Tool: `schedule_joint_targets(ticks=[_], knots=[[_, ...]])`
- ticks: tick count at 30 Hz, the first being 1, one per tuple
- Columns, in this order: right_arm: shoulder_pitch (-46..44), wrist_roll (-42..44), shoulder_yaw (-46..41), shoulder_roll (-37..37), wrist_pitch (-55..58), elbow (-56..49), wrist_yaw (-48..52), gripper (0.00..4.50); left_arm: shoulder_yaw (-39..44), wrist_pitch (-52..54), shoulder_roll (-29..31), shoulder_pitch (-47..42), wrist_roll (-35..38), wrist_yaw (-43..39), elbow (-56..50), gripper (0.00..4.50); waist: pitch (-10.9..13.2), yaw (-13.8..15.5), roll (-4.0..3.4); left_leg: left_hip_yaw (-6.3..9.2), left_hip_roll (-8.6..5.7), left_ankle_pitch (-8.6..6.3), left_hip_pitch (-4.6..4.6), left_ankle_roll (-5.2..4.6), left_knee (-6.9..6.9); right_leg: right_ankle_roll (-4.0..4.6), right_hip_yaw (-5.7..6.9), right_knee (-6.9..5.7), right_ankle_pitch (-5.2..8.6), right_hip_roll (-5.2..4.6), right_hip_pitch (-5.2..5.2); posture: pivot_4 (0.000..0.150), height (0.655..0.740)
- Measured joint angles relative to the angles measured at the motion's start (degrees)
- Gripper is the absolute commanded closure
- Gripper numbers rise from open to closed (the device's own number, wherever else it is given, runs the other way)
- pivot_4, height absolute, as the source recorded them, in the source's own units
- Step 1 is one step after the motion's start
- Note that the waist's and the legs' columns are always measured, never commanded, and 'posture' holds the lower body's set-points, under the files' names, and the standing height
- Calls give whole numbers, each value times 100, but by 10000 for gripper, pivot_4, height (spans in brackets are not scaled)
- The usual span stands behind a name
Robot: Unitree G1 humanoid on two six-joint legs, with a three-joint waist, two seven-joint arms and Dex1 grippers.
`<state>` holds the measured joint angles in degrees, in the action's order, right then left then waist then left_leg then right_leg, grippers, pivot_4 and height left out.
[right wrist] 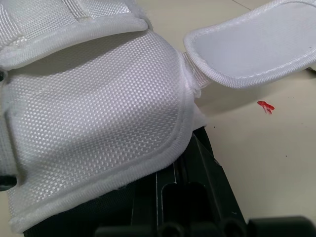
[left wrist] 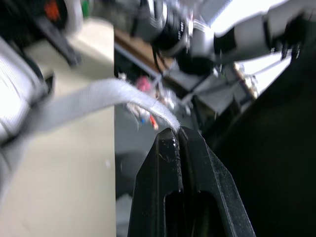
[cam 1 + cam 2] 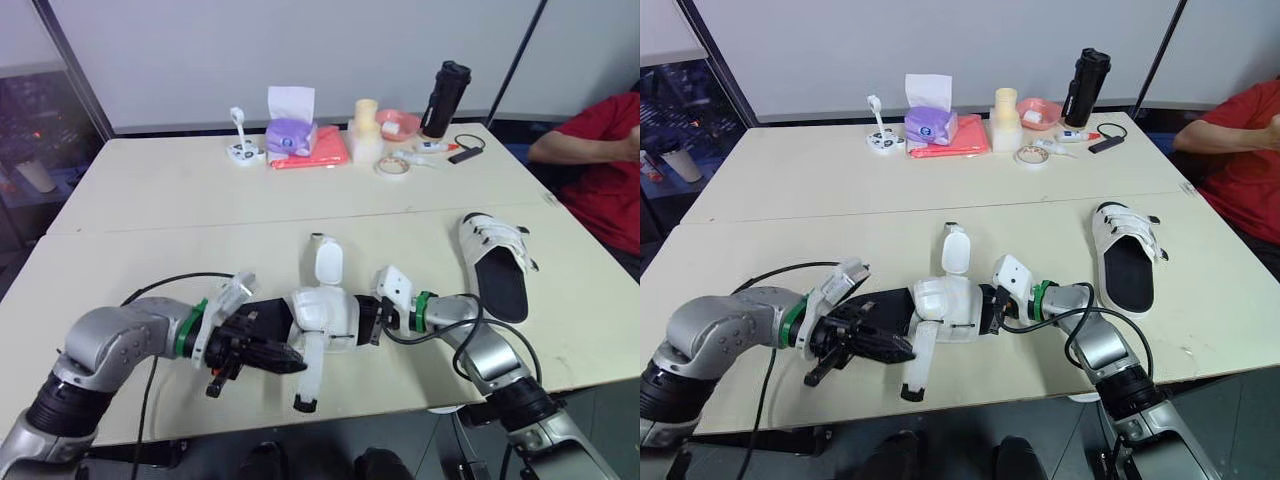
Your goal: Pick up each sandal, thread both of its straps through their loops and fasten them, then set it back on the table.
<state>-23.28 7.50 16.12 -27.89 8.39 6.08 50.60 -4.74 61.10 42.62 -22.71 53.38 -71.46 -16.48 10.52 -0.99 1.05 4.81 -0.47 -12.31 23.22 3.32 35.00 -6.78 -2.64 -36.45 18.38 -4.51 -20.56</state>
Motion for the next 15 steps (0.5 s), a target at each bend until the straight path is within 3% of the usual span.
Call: schedule_joint_targets(ticks=[8,15], knots=[[-55,-21,34,-5,-34,81,0,45000,790,679,-1403,-635,550,1767,1340,44485,-1,2,3,3,-16,1,-4,-1,13,-29,3,-26,-14,3,-1,1500,7400],[-18,-53,34,-6,-43,81,-62,45000,1514,1033,-2051,-811,827,2950,2246,44485,-2,21,7,7,-31,5,-6,7,17,-32,6,-64,-14,1,-10,1500,7400]])
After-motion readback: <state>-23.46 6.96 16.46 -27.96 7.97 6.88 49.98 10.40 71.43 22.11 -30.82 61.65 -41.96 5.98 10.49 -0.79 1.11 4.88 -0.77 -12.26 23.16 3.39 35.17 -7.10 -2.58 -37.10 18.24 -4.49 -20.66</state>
